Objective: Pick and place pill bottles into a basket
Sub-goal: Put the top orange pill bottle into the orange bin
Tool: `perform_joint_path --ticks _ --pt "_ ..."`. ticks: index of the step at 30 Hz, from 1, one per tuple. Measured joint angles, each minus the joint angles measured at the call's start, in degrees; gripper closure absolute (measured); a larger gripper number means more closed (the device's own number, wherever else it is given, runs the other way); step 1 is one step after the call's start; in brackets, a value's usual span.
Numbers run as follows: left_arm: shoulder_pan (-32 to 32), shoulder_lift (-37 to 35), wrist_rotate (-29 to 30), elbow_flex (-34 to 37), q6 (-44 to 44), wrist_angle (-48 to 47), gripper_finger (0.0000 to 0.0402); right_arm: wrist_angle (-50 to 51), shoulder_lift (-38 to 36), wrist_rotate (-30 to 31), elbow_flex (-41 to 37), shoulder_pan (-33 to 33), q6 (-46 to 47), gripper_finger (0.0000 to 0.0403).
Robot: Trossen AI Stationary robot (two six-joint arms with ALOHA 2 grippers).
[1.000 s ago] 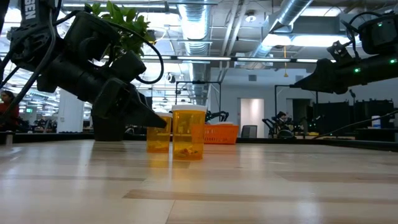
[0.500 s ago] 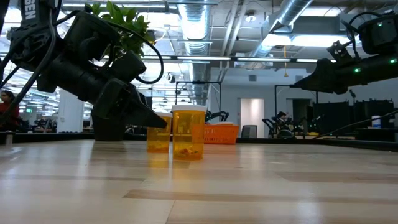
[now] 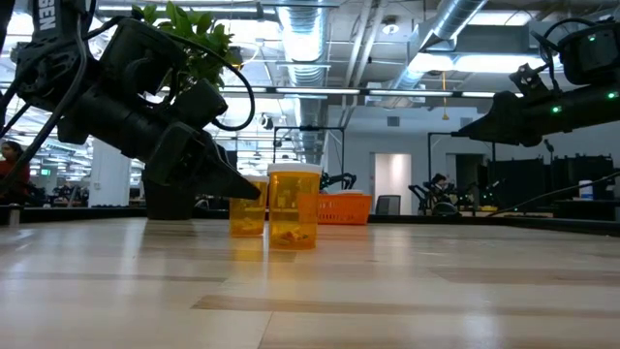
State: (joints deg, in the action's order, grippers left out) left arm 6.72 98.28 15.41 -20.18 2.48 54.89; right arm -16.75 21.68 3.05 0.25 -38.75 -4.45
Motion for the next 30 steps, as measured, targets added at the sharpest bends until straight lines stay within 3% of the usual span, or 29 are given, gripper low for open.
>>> perform_joint_path --ticks 5,15,30 --pt "0.0 0.0 0.0 0.0 0.0 0.6 0.0200 0.0 0.0 0.0 0.0 0.0 0.0 0.0153" --pt "-0.7 0.0 0.1 0.0 -0.8 2.6 0.0220 0.0 0.0 0.0 0.0 0.0 0.0 0.0153" --pt "-8.9 0.0 -3.6 0.0 -3.2 7.1 0.0216 0.0 0.0 0.0 0.0 0.0 0.0 0.0153"
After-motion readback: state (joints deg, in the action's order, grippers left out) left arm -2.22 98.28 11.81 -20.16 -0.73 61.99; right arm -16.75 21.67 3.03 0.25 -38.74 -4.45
